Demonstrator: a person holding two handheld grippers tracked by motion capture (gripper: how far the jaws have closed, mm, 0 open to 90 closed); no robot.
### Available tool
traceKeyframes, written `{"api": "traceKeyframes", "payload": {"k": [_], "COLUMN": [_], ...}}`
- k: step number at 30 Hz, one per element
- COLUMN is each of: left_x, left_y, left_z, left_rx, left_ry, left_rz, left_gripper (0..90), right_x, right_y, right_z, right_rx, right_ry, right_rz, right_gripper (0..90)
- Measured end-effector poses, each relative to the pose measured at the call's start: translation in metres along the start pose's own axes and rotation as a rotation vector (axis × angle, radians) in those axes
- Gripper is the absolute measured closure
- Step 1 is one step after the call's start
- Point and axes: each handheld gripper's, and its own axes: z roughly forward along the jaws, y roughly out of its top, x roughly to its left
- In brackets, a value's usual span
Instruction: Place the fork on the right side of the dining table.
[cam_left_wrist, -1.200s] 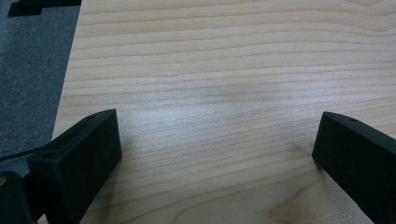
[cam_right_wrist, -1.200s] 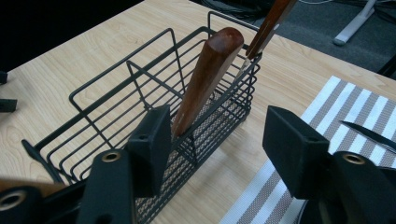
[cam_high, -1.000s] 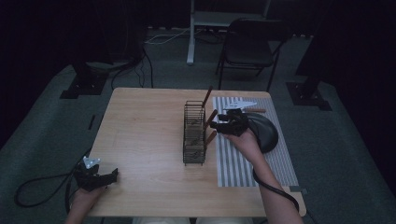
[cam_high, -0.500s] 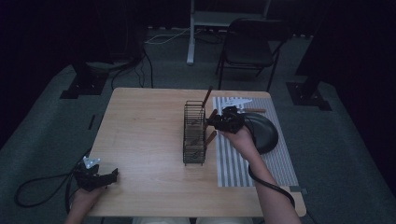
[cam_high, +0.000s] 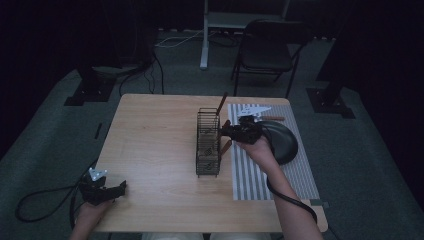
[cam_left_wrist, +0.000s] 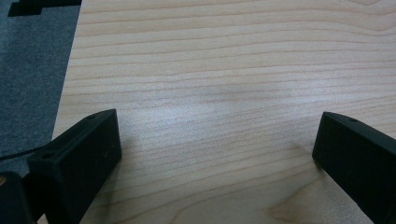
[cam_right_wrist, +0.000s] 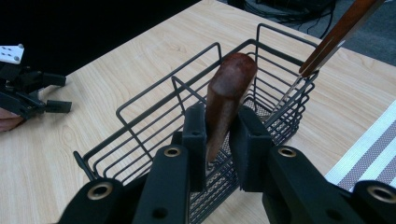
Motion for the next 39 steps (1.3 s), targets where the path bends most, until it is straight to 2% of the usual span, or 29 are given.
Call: {"api": "traceKeyframes", "payload": {"k": [3,4,6,9,15,23,27,28,33,39], "left_x": [0.0,0.0,0.0,0.0,0.0,0.0,0.0,0.0,0.0,0.0], "left_y": [0.0,0.0,0.0,0.0,0.0,0.0,0.0,0.0,0.0,0.0], "left_z": [0.0,0.0,0.0,0.0,0.0,0.0,0.0,0.0,0.0,0.0], "left_rx": [0.0,0.0,0.0,0.0,-0.001,-0.001,-0.002,-0.003,0.0,0.0], "left_ry": [0.0,0.0,0.0,0.0,0.001,0.001,0.001,0.0,0.0,0.0], "left_rz": [0.0,0.0,0.0,0.0,0.0,0.0,0.0,0.0,0.0,0.0], "left_gripper": [1.6,1.6,1.6,1.6,1.6,1.6,1.6,1.6,1.6,1.6], "right_x": [0.001,0.001,0.004,0.008,0.017,0.027,0.032,0.035,0.037,0.034], "right_y": [0.002,0.003,0.006,0.01,0.018,0.026,0.03,0.033,0.034,0.029], "right_z": [-0.004,-0.006,-0.012,-0.018,-0.032,-0.057,-0.068,-0.076,-0.091,-0.119], "right_rx": [-0.014,-0.018,-0.041,-0.05,-0.099,-0.165,-0.19,-0.205,-0.235,-0.265], "right_ry": [0.005,0.014,0.0,-0.012,0.029,0.051,0.037,0.014,-0.016,-0.08], "right_rz": [-0.001,-0.002,-0.002,-0.03,-0.039,-0.043,-0.056,-0.069,-0.062,-0.047], "right_gripper": [77.8,81.2,81.2,81.2,81.3,81.2,81.2,81.2,81.2,81.2]}}
